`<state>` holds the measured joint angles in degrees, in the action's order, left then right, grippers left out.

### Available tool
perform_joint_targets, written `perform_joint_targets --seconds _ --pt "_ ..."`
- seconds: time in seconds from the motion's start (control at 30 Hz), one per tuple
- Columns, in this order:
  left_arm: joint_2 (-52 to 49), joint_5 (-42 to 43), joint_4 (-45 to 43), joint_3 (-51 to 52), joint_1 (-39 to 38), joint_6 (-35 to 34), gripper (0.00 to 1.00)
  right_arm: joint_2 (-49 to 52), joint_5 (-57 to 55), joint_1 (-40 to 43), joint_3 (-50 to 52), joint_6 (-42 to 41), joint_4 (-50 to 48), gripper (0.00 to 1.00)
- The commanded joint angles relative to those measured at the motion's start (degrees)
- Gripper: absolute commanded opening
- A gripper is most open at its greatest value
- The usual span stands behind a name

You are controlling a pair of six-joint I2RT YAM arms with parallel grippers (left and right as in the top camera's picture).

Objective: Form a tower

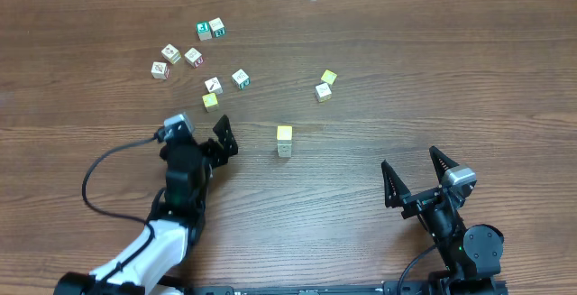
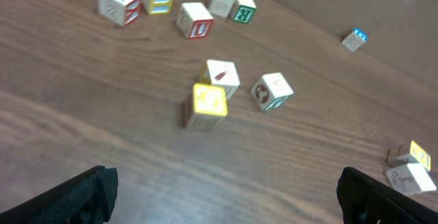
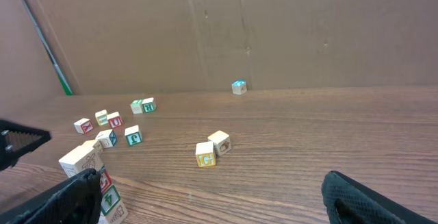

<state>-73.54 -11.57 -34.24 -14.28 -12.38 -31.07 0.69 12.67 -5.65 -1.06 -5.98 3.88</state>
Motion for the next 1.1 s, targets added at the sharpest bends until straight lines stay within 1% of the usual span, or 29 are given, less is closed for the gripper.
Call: perform_joint_targets --seconds 0.0,0.13,0.5,0.63,0.93,1.07 --pt "2.69 -2.34 -0.52 2.05 -0.37 2.54 1.00 -0.52 0.07 0.26 0.59 -0.15 -0.28 1.00" --pt "4.85 -2.32 0.15 2.91 -0.37 7.23 1.00 -0.52 0.07 0.26 0.59 -0.15 -0.28 1.00" --pt "11.10 -2.43 0.28 7.13 -0.37 11.26 1.00 -0.52 0.07 0.26 0.59 -0.15 -0.28 1.00" --pt "14.21 -2.60 3.37 7.82 -0.37 13.29 0.99 -0.52 0.07 0.26 0.59 -0.15 -0.28 1.00" --pt "22.60 -2.60 8.98 10.34 -0.37 13.99 1.00 -0.52 0.07 0.26 0.59 -0.15 -0.28 1.00" --pt "26.67 -2.58 8.33 13.09 -0.37 13.92 1.00 -0.52 0.07 0.26 0.59 -0.15 -0.28 1.00"
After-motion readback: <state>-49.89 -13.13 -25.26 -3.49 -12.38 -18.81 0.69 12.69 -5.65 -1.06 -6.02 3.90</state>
